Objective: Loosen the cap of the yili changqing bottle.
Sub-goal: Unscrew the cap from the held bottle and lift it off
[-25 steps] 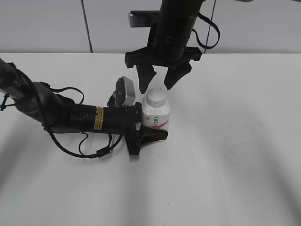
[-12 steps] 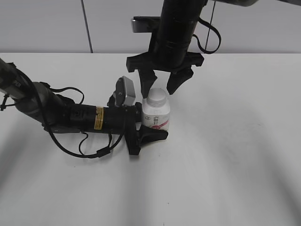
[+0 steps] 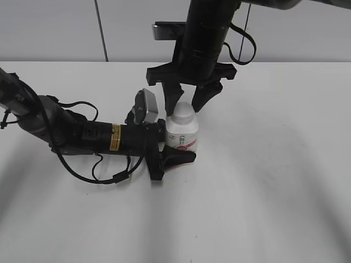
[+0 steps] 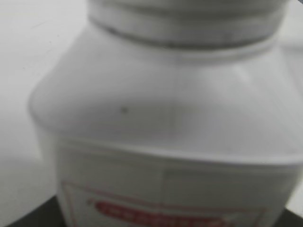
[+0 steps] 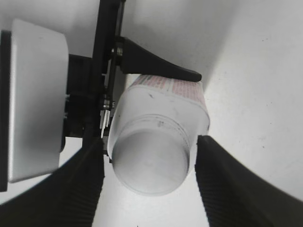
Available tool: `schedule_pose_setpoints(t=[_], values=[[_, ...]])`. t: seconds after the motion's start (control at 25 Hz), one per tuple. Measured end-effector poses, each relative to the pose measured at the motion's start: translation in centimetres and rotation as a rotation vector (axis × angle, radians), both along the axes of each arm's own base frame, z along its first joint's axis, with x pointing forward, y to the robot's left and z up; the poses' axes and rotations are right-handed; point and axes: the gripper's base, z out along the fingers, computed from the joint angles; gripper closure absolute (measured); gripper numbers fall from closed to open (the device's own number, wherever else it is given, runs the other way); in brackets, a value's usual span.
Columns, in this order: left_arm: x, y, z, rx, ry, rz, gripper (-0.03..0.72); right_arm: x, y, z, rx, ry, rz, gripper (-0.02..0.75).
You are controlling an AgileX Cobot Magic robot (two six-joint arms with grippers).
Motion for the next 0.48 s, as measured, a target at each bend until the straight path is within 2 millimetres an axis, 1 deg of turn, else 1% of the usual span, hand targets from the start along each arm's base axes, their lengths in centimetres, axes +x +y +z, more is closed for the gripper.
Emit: schedule_pose_setpoints(t=[0.2, 0.48], values=[[0.01, 0.0, 0.0, 0.0, 0.0, 0.001, 0.286, 0.0, 0.0, 0.0, 0.0, 0.0, 0.0, 0.342], [0.02, 0.0, 0.0, -0.001, 0.0, 0.003, 0.286, 0.0, 0.0, 0.0, 0.0, 0.0, 0.0, 0.351]])
